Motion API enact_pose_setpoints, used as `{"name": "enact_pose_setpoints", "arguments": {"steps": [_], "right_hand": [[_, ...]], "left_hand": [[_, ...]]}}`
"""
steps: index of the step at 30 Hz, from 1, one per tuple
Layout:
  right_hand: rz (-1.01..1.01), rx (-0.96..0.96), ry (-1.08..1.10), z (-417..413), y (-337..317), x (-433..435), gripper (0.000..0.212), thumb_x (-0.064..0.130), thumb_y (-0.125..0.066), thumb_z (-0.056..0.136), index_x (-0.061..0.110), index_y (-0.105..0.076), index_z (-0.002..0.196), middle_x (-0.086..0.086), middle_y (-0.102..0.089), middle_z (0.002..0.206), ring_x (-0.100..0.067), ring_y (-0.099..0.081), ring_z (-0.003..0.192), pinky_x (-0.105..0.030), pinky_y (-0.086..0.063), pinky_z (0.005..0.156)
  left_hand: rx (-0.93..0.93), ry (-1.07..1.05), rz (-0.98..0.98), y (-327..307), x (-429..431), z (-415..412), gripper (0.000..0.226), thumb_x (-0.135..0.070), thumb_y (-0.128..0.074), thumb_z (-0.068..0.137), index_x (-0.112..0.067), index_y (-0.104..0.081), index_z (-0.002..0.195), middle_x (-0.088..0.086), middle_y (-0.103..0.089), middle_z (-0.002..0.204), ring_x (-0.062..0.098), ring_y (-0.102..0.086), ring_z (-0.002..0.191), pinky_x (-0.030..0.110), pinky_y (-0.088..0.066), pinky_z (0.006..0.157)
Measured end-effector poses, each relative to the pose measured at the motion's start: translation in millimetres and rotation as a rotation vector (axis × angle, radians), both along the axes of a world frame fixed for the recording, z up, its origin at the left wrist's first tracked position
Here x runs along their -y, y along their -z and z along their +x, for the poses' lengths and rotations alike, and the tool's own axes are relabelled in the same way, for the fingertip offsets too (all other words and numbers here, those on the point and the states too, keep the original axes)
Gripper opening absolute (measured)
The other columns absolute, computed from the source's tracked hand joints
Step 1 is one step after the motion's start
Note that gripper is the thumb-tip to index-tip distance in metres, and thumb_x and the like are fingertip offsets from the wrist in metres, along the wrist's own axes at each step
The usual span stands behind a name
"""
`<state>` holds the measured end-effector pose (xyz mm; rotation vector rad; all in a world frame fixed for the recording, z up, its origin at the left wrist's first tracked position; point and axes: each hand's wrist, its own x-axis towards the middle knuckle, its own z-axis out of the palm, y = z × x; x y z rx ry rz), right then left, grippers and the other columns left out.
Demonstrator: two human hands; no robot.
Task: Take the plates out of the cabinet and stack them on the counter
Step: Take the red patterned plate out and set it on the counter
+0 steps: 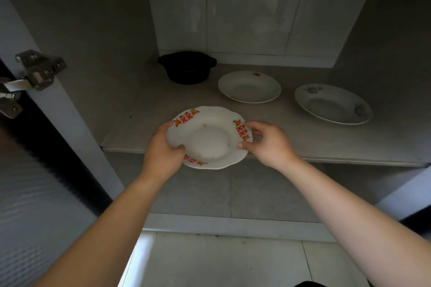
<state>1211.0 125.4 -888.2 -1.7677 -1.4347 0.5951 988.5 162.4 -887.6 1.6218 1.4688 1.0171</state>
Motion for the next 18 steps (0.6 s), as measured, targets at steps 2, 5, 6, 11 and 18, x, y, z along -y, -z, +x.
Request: {"name": "enact_pose_setpoints", "arguments": {"steps": [2,5,6,11,18], "right_hand": [[0.015,0.062,0.039,0.8,-0.6,0.8,0.054,0.021,-0.078,0.072,0.016,-0.057,0.122,0.0,-0.057,0.115,-0.014,-0.06,0.094,-0.023,-0.046,0.08],[0.008,0.072,0.125,-1.4,-4.2,-3.4,0.048,0.03,-0.074,0.076,0.011,-0.057,0.117,-0.007,-0.06,0.111,-0.024,-0.062,0.095,-0.035,-0.051,0.084],[-0.011,0.04,0.135,-3.2,-4.9,-5.3,0.042,0.029,-0.072,0.078,0.01,-0.058,0.113,-0.006,-0.062,0.105,-0.023,-0.061,0.092,-0.036,-0.051,0.084],[-0.116,-0.081,0.161,-13.2,-3.1,-13.2,0.03,0.014,-0.071,0.078,0.011,-0.061,0.106,-0.009,-0.068,0.107,-0.024,-0.064,0.098,-0.031,-0.05,0.084],[-0.16,-0.07,0.177,-16.9,-8.3,-5.6,0.032,0.014,-0.069,0.079,0.016,-0.06,0.109,-0.005,-0.066,0.111,-0.023,-0.062,0.102,-0.027,-0.046,0.081]], "left_hand": [[-0.01,0.006,-0.012,-1.5,-5.6,-2.8,0.051,0.003,-0.06,0.08,-0.011,-0.047,0.127,-0.001,-0.054,0.11,0.019,-0.054,0.103,0.028,-0.042,0.085],[-0.039,0.014,-0.037,-5.8,-18.5,-4.2,0.046,0.003,-0.058,0.081,-0.008,-0.048,0.124,-0.001,-0.054,0.105,0.019,-0.055,0.098,0.03,-0.043,0.083],[-0.052,0.029,-0.058,-5.8,-23.2,-4.8,0.043,0.003,-0.058,0.08,-0.009,-0.05,0.12,0.001,-0.056,0.105,0.022,-0.057,0.099,0.033,-0.046,0.084],[-0.139,0.091,-0.12,-3.2,-30.0,-7.3,0.041,0.003,-0.059,0.079,-0.011,-0.053,0.116,0.006,-0.062,0.109,0.024,-0.058,0.101,0.035,-0.047,0.081],[-0.168,0.082,-0.144,-3.4,-25.2,-10.9,0.041,0.003,-0.062,0.072,-0.013,-0.058,0.109,0.009,-0.067,0.107,0.027,-0.062,0.098,0.037,-0.052,0.08]]}}
